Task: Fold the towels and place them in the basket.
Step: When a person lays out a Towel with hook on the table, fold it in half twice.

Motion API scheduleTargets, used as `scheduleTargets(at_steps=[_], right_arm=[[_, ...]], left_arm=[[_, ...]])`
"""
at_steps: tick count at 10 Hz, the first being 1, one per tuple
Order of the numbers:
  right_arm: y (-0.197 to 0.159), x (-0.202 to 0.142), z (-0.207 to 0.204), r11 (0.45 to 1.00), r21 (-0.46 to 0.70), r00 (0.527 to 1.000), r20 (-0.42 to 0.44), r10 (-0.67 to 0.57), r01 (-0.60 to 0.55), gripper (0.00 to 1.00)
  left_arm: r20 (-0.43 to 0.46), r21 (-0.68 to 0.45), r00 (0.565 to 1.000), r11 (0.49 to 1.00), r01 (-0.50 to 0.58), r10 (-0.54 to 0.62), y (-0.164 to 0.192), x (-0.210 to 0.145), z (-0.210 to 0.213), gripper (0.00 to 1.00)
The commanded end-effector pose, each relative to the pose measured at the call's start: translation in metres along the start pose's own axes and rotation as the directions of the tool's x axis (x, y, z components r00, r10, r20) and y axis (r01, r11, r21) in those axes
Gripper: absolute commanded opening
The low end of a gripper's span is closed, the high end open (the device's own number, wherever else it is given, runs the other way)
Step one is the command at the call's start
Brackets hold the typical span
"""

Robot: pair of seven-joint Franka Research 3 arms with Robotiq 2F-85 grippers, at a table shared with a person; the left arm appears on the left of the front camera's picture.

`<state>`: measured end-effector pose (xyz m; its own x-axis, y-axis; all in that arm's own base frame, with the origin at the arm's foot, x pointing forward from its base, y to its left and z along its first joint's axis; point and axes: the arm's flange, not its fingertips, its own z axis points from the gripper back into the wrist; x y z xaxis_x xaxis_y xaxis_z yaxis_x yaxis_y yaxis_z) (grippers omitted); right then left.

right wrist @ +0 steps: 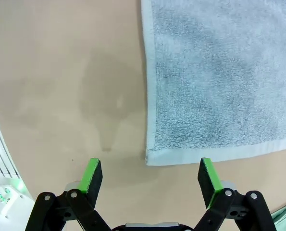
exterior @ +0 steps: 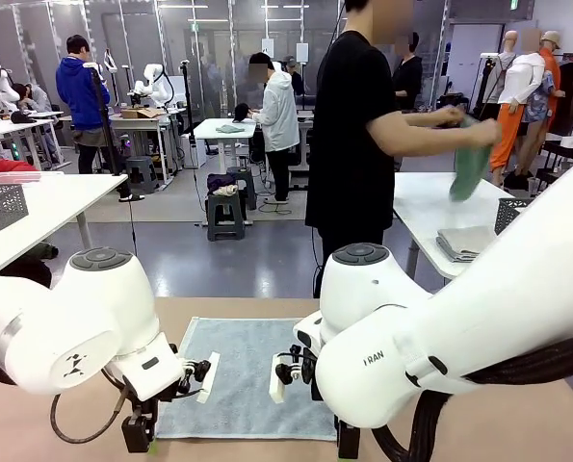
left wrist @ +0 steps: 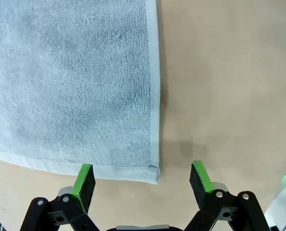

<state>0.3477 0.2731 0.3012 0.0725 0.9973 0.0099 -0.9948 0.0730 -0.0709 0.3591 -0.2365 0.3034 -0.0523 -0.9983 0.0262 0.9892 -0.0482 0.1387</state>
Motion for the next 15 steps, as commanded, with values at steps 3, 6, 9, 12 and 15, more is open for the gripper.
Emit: scheduleTargets(at_steps=[3,6,9,12,15], right_arm=[[0.004,-0.004,-0.002,0.999,0.011,0.998,0.041,0.052,-0.052,1.00],[-0.001,-0.005,-0.007,0.999,0.019,0.998,0.051,0.046,-0.047,1.00],[-0.007,-0.002,-0.015,1.000,0.016,0.998,0.060,0.021,-0.022,1.00],[-0.010,-0.002,-0.016,1.000,0.007,0.998,0.061,0.009,-0.009,1.00],[-0.012,-0.002,-0.019,1.000,0.006,0.998,0.058,-0.004,0.004,1.00]], left_arm=[[0.015,-0.050,1.000,0.999,0.014,-0.013,-0.013,-0.008,0.000,1.00],[0.015,-0.055,1.000,0.998,0.015,-0.015,-0.013,-0.008,-0.003,1.00],[0.012,-0.069,1.000,0.997,0.019,-0.018,-0.012,-0.008,-0.007,1.00],[0.019,-0.077,1.000,0.997,0.020,-0.018,-0.010,-0.008,-0.009,1.00],[0.026,-0.072,1.000,0.997,0.019,-0.017,-0.008,-0.008,-0.012,1.00]])
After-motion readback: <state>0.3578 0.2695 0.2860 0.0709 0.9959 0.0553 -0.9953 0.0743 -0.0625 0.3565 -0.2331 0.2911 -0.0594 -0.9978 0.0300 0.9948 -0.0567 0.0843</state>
